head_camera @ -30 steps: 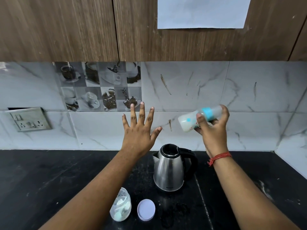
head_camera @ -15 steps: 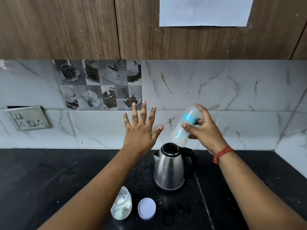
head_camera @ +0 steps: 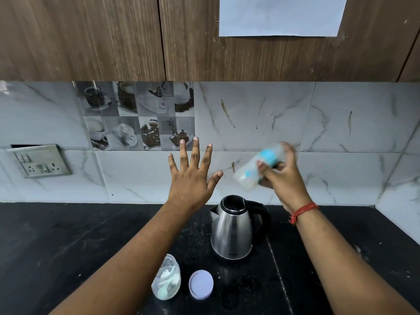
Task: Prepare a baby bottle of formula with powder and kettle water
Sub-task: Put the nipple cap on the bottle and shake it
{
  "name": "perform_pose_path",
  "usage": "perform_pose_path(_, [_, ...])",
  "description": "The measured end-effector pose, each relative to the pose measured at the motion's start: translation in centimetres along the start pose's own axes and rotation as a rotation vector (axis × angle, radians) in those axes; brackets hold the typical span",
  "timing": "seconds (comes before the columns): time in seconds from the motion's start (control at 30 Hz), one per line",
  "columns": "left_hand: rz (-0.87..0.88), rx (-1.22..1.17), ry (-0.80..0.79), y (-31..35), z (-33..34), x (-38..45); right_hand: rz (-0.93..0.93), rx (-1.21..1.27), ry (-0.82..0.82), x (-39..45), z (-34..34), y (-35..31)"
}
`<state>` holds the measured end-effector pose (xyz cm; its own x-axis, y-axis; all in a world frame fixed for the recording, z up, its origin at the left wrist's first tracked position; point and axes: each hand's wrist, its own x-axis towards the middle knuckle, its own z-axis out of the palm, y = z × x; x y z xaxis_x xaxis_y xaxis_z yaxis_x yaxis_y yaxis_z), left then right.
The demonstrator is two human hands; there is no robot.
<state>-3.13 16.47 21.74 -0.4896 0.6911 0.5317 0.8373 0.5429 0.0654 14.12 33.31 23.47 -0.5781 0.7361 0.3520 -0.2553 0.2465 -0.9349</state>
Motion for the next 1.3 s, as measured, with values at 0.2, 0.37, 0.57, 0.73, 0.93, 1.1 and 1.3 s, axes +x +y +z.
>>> perform_pose_path(0.2, [0.001,0.000,-0.004,0.0,0.0,-0.1,-0.009,-0.012,-0.006,-0.2,0.1,0.0])
perform_pose_path(0.37, [0.005,-0.002,0.000,0.0,0.1,-0.1,-0.019,0.030,0.051,-0.2,0.0,0.0])
perform_pose_path(0.57, [0.004,0.002,0.001,0.1,0.0,-0.1,-0.032,0.017,0.049,-0.2,-0.1,-0.1])
perform_pose_path(0.73, [0.000,0.005,-0.015,0.1,-0.1,-0.1,-0.010,0.014,0.016,-0.1,-0.2,0.1])
perform_pose_path(0.93, [-0.010,0.006,-0.016,0.0,-0.1,-0.1,0.013,-0.014,-0.031,0.2,-0.5,-0.1])
perform_pose_path(1.1, [-0.015,-0.004,-0.016,0.4,-0.3,0.1,0.015,-0.004,-0.008,0.7,-0.7,-0.7])
perform_pose_path(1.3, [-0.006,0.003,0.008,0.3,-0.5,0.4,-0.001,-0.052,-0.067,0.7,-0.8,-1.2])
